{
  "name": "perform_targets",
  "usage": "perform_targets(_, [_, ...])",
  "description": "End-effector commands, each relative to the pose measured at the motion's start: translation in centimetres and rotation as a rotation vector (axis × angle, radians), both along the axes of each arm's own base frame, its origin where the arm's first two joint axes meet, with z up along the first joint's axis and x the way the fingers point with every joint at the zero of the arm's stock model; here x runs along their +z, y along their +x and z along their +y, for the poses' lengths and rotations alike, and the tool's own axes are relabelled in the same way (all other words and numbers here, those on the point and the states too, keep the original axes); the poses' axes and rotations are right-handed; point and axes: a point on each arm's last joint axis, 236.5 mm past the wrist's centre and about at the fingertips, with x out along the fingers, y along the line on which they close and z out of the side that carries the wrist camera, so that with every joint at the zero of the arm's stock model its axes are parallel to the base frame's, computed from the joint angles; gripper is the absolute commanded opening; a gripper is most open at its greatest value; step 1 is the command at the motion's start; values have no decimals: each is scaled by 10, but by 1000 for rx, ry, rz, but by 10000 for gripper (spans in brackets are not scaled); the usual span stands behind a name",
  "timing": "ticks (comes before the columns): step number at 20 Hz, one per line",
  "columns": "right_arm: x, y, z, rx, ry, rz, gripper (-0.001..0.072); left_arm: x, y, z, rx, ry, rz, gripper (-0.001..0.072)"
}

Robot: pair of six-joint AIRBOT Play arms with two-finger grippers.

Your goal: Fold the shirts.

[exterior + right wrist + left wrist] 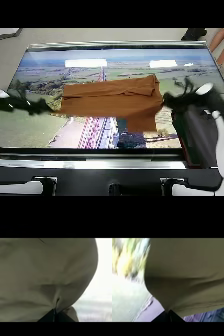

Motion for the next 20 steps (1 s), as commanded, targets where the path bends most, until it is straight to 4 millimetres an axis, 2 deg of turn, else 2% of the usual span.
perform_targets(1, [211,24,-16,61,-235,-532,38,210,50,16,92,137,-529,24])
perform_targets(2, [291,10,-20,32,-318,-721,38,292,44,17,134,188,-732,25])
perform_targets(3, [371,-21,-22,-7,-406,-903,38,377,21,12,166,241,-951,25])
perform_targets(4, [431,-58,-22,-46,-482,-1045,38,444,-11,2,185,281,-1127,26])
perform_targets(5, [480,-100,-19,-86,-536,-1169,38,497,-51,-10,202,311,-1278,25])
perform_targets(6, [511,-136,-15,-127,-556,-1255,38,529,-87,-19,224,336,-1381,25])
perform_targets(7, [531,-168,-10,-156,-560,-1316,38,549,-120,-25,252,372,-1456,25])
perform_targets(9, [548,-213,-5,-192,-572,-1368,38,569,-169,-29,346,358,-1531,25])
perform_targets(10, [553,-227,-5,-215,-570,-1385,38,577,-188,-33,375,335,-1571,25])
perform_targets(13, [561,-251,-7,-259,-565,-1412,38,598,-225,-38,409,360,-1669,24])
perform_targets(15, [562,-253,-6,-273,-536,-1413,38,593,-224,-33,419,405,-1650,24])
perform_targets(17, [557,-245,-8,-286,-493,-1389,38,574,-206,-24,413,426,-1557,24])
perform_targets(18, [546,-234,-9,-278,-477,-1337,38,558,-193,-22,392,432,-1491,25])
perform_targets(19, [526,-218,-11,-260,-466,-1253,38,536,-175,-17,366,441,-1397,24])
perform_targets(20, [497,-198,-13,-231,-452,-1134,38,508,-154,-11,338,449,-1284,24])
